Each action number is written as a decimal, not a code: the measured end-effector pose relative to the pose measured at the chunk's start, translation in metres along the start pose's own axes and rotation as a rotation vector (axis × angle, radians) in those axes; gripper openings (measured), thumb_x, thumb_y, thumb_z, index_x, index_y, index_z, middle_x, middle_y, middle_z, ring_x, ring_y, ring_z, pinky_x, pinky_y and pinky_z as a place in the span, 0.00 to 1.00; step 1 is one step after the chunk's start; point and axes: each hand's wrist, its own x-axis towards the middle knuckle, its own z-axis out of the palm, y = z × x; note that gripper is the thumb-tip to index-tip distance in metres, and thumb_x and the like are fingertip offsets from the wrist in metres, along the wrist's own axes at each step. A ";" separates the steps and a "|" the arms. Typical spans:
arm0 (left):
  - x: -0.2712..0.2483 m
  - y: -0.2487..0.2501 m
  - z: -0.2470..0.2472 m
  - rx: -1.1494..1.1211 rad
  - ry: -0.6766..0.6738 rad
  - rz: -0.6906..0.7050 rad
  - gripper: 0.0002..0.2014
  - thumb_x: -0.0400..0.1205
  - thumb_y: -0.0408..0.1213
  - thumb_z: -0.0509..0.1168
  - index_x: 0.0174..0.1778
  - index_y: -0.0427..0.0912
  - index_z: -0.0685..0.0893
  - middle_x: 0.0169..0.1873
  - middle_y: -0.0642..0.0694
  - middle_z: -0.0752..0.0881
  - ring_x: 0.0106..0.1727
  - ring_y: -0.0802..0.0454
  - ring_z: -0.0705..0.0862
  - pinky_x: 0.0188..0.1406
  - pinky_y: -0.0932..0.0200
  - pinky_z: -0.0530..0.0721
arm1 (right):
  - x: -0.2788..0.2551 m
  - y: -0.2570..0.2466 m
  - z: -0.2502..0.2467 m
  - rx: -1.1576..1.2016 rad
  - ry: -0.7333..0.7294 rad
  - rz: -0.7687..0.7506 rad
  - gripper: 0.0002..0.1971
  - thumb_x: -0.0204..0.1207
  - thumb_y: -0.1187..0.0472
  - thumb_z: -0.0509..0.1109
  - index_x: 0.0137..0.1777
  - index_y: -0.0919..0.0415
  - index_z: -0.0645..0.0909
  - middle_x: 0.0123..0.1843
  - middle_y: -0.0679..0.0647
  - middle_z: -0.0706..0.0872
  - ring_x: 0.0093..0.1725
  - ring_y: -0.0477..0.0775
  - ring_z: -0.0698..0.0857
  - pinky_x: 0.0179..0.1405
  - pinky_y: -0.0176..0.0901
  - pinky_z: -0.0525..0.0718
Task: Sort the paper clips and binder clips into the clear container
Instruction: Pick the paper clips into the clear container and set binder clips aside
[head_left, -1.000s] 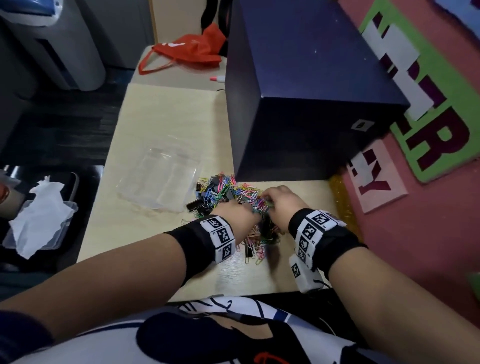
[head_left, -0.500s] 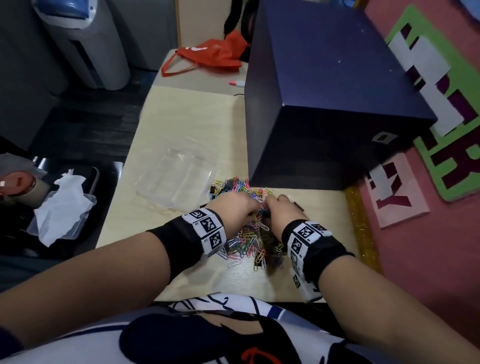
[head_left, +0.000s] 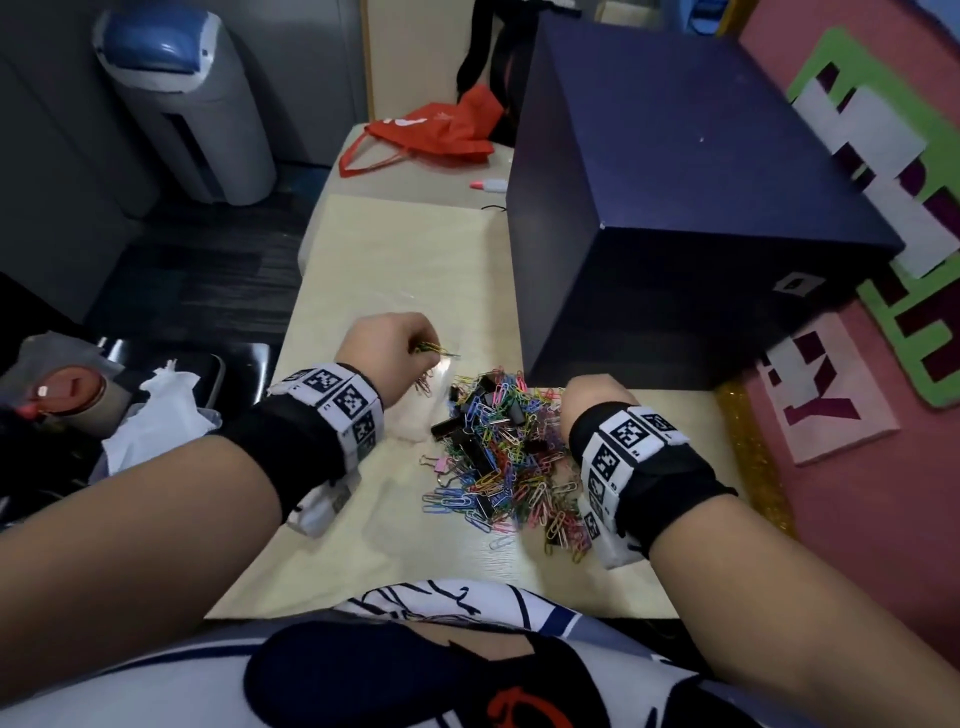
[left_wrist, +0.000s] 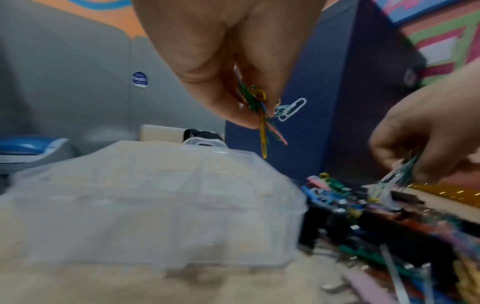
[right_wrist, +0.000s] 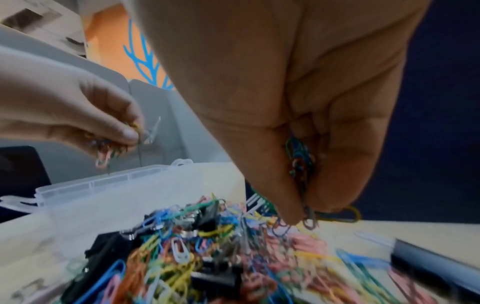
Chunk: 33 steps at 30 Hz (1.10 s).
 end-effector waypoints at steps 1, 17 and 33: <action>0.002 -0.006 -0.001 0.020 0.001 -0.029 0.05 0.78 0.39 0.70 0.48 0.46 0.87 0.42 0.48 0.89 0.46 0.49 0.86 0.47 0.59 0.82 | -0.001 -0.003 -0.004 -0.002 -0.002 -0.003 0.13 0.82 0.67 0.62 0.63 0.69 0.81 0.64 0.61 0.84 0.64 0.61 0.83 0.55 0.48 0.82; 0.012 -0.043 -0.002 0.040 -0.067 -0.125 0.12 0.77 0.32 0.62 0.49 0.51 0.87 0.46 0.50 0.89 0.48 0.49 0.85 0.51 0.57 0.83 | 0.009 -0.074 -0.028 0.418 0.248 -0.310 0.10 0.78 0.61 0.70 0.58 0.56 0.81 0.55 0.56 0.86 0.56 0.58 0.85 0.51 0.42 0.82; 0.011 -0.036 0.007 0.155 -0.126 -0.006 0.06 0.75 0.34 0.68 0.43 0.50 0.84 0.37 0.51 0.88 0.43 0.49 0.85 0.41 0.58 0.82 | 0.024 -0.002 0.010 0.089 0.005 -0.095 0.15 0.81 0.54 0.67 0.63 0.60 0.84 0.61 0.56 0.87 0.59 0.58 0.85 0.61 0.46 0.84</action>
